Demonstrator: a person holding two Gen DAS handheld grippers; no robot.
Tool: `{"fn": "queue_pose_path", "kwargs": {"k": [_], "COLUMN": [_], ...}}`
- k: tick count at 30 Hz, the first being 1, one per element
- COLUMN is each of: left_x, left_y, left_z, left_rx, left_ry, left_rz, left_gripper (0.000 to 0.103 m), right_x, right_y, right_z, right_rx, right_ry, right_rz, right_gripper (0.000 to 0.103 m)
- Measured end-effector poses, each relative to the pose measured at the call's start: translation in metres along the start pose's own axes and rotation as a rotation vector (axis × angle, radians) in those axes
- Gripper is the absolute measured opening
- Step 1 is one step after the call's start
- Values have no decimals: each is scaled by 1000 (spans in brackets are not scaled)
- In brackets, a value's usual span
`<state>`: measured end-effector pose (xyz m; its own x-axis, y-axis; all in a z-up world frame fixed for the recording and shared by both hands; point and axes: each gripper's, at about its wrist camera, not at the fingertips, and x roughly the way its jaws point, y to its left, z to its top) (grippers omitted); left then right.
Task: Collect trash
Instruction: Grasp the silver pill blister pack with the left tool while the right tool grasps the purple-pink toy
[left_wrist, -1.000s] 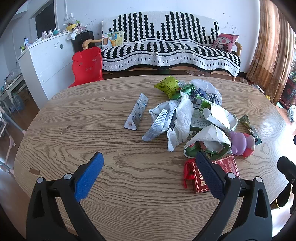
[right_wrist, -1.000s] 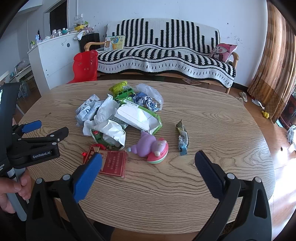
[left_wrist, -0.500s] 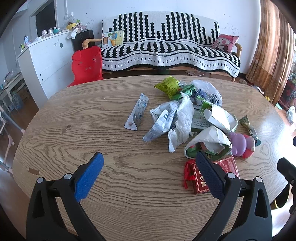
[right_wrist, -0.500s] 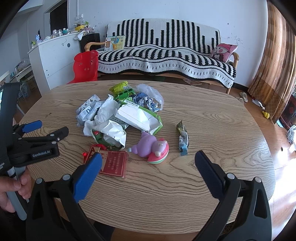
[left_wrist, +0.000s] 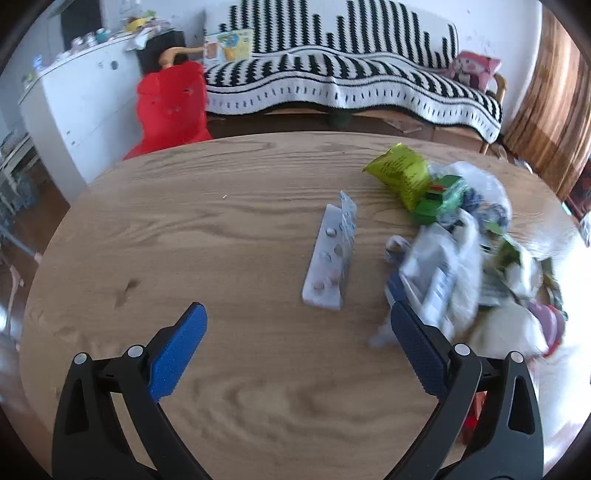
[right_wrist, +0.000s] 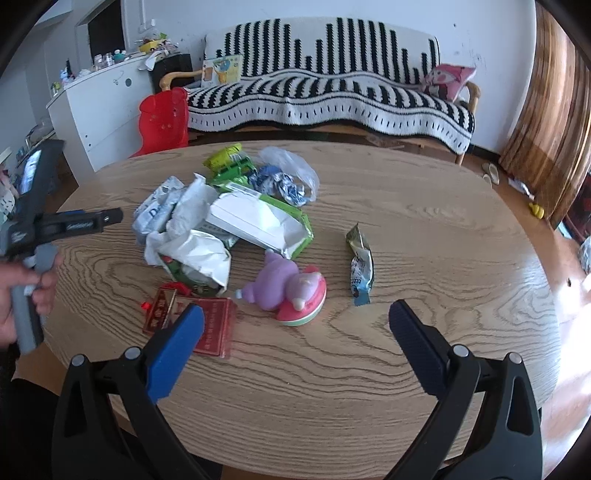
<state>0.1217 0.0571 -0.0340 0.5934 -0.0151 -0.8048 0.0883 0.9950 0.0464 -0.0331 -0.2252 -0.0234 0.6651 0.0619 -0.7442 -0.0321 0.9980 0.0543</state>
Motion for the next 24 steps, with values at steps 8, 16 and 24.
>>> {"fn": "queue_pose_path", "kwargs": {"k": [8, 16, 24], "left_x": [59, 70, 66], "left_y": [-9, 0, 9], "left_z": [20, 23, 25], "left_rx": [72, 48, 66], "left_ry": [48, 31, 11], "left_rz": [-10, -120, -98], "left_gripper": [97, 75, 75], "right_x": [24, 58, 73], "right_y": [-5, -8, 1], "right_z": [6, 14, 20], "right_rx": [-22, -10, -16], "right_ry": [38, 100, 110], "right_rz": [-1, 6, 18], "right_gripper": [97, 96, 96]}}
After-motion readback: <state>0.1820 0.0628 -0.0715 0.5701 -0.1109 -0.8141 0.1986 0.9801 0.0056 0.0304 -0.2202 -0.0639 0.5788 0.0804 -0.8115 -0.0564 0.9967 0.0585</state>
